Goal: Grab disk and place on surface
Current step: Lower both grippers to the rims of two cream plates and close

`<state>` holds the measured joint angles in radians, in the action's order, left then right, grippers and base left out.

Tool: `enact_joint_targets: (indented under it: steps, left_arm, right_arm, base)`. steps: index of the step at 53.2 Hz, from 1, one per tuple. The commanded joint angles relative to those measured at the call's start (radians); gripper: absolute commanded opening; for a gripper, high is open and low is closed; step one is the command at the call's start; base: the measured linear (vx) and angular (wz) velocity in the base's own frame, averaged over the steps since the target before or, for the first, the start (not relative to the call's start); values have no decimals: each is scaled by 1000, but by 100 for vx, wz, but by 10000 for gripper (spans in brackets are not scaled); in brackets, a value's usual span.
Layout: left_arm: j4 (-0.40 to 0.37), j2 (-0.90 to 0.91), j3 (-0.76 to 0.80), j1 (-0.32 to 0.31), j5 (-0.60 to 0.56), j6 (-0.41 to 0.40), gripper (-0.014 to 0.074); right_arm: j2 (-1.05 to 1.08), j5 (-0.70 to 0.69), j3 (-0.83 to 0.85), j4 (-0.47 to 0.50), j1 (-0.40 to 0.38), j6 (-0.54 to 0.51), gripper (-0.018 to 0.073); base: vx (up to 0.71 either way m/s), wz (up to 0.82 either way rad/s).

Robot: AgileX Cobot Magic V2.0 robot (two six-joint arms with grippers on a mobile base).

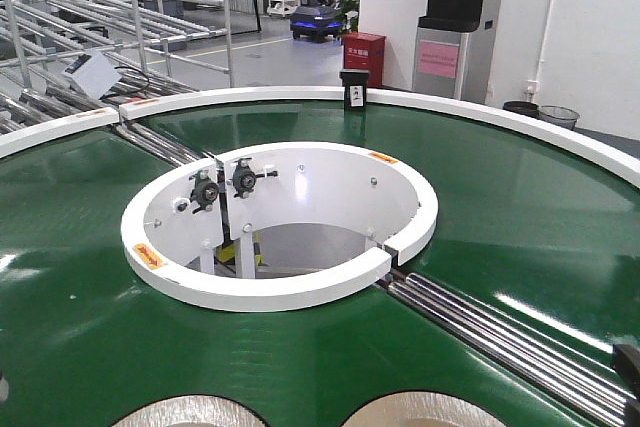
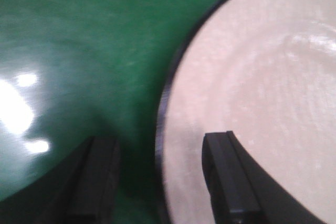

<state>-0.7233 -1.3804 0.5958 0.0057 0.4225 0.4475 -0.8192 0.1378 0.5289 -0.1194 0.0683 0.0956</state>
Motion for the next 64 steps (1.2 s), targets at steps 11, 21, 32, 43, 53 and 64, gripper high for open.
enact_joint_targets:
  steps: [11, 21, 32, 43, 53, 64]
  left_arm:
    - [-401, -109, 32, -5, 26, 351, 463]
    - [-529, -164, 32, -5, 72, 509, 463]
    - [-693, -214, 32, -5, 152, 635, 393]
    - [-766, -217, 32, -5, 210, 635, 139]
    - [-774, -217, 32, -5, 270, 608, -10]
    - [-852, -164, 32, 37, 342, 531, -6]
  right_arm:
    - [2, -60, 29, -6, 1, -3, 533]
    - [2, -58, 29, -6, 1, -3, 533]
    - [2, -50, 29, -6, 1, -3, 533]
    - [2, -36, 29, -4, 1, -2, 533]
    - [0, 59, 37, 45, 0, 30, 533]
    - [-53, 396, 133, 119, 0, 30, 533]
  base:
    - [0, 0]
    - [0, 0]
    - [0, 0]
    - [0, 0]
    - [0, 0]
    - [0, 0]
